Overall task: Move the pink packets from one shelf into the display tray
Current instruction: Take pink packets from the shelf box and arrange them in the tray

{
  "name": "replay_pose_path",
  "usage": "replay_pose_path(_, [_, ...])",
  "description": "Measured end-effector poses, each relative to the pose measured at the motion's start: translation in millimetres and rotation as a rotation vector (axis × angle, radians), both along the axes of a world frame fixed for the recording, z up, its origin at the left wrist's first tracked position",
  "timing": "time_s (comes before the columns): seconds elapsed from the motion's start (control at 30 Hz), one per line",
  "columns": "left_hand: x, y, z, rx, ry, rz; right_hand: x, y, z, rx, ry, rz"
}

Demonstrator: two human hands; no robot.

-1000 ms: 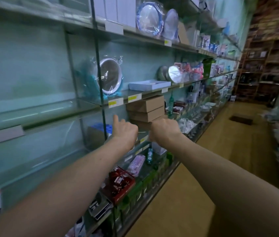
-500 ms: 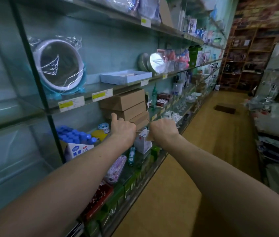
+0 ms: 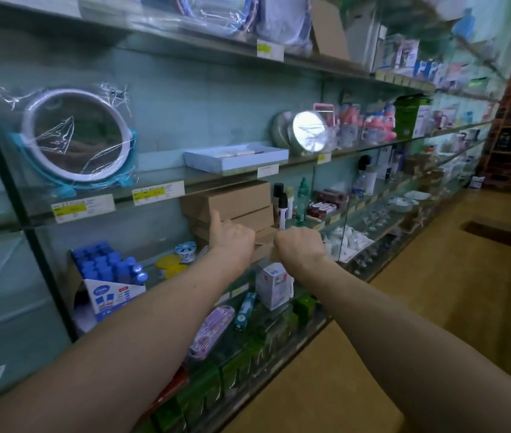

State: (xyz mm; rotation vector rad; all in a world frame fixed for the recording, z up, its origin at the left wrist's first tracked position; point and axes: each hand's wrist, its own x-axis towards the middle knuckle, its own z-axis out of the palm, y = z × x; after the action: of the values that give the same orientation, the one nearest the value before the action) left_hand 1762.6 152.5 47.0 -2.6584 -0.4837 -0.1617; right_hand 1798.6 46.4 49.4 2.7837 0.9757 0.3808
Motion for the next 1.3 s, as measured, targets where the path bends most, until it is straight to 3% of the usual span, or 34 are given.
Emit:
replay_pose_path(0.4, [67.1, -43.7, 63.8, 0.123, -0.172, 0.123, 84.3, -40.1, 59.9, 0.153, -0.166, 0.167])
replay_pose_path(0.87, [136.2, -11.2, 152.7, 0.276, -0.339, 0.186, 179.5, -3.1, 138.9, 0.354, -0.416, 0.303])
replay_pose_path(1.3, [227.3, 76.6, 172.9, 0.157, -0.498, 0.220, 295.3, 70.0, 142.8, 0.551, -0.387, 0.464])
